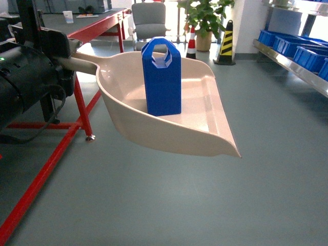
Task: Place part in tray to right shelf
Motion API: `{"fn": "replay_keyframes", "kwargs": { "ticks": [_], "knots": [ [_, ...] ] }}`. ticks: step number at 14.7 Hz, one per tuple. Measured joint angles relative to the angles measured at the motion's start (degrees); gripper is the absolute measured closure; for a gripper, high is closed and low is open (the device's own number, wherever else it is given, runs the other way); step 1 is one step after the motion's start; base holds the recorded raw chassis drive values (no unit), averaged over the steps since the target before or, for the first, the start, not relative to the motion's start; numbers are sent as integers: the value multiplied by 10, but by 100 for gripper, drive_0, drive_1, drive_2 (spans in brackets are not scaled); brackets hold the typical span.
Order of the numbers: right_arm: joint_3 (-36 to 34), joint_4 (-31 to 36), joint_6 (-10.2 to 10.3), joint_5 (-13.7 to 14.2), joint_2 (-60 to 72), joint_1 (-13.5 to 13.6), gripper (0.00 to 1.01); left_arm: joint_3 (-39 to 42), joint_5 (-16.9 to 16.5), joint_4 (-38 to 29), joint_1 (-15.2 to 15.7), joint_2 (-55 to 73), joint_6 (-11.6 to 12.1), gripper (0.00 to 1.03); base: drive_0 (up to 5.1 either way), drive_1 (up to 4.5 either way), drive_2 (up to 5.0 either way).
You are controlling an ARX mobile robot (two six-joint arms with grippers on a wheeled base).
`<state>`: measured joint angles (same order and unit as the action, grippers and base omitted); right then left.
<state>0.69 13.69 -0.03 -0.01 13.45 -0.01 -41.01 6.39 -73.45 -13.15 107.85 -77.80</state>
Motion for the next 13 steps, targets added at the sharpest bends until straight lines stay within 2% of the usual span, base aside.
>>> {"fn": "replay_keyframes", "kwargs": {
  "ticks": [13],
  "knots": [
    [0,0,0,0,0,0,3,0,0,2,0,0,0,91,2,435,-431]
  ]
}}
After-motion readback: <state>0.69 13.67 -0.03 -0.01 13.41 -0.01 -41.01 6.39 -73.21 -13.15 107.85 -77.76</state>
